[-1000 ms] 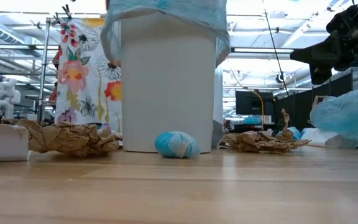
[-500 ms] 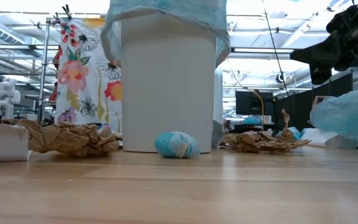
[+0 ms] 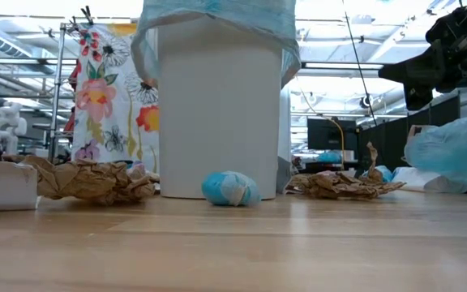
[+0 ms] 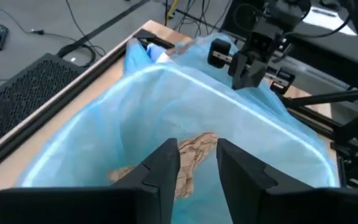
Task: Place trash/remove bag and relplace
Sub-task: Put the pink plastic into the trash bin
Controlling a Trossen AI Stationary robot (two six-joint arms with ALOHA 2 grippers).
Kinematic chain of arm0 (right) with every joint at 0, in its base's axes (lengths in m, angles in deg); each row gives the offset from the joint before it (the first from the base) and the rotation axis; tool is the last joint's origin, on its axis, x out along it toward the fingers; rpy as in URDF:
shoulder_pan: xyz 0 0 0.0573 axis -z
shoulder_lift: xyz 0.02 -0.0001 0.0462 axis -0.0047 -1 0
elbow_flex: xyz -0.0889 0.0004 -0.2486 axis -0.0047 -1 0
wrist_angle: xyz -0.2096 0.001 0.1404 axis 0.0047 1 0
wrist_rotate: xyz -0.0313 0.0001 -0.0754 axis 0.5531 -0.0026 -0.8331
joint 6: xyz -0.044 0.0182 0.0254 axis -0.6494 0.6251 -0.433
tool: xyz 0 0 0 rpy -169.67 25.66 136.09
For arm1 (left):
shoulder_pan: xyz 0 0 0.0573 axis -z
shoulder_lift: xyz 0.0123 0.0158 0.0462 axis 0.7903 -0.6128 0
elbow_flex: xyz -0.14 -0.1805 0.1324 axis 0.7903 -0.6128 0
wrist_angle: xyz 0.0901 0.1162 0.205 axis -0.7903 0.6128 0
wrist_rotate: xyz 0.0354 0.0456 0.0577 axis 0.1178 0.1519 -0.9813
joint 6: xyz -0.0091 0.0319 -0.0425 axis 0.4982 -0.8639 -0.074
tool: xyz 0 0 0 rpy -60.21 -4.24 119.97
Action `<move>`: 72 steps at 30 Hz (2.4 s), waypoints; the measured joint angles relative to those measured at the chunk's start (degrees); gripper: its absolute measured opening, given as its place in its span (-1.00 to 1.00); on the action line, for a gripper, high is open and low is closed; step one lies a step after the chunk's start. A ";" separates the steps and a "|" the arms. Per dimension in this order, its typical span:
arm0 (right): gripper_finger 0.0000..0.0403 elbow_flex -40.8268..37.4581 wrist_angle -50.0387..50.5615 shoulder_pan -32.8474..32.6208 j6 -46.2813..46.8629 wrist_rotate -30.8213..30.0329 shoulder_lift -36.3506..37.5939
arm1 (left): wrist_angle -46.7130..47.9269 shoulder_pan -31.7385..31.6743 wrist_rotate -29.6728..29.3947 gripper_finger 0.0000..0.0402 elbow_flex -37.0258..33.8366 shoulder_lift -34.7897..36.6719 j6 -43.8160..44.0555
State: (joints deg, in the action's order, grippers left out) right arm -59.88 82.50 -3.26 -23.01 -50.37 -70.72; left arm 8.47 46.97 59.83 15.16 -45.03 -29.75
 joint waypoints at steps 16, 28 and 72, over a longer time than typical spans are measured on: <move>-1.00 -0.01 0.00 0.00 0.01 0.00 0.00 | 32.99 1.89 -18.07 -0.42 -1.19 15.59 17.75; -1.00 -0.01 0.00 0.00 0.00 0.00 0.00 | 33.53 1.07 -19.76 -0.42 -19.33 15.46 28.96; -1.00 -0.02 0.02 -0.01 0.02 0.00 -0.02 | -6.96 -25.54 11.79 -0.42 -41.38 -8.95 4.51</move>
State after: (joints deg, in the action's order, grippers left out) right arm -59.89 82.52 -3.27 -22.99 -50.37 -70.74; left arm 1.50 21.44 71.62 -26.21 -53.99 -25.24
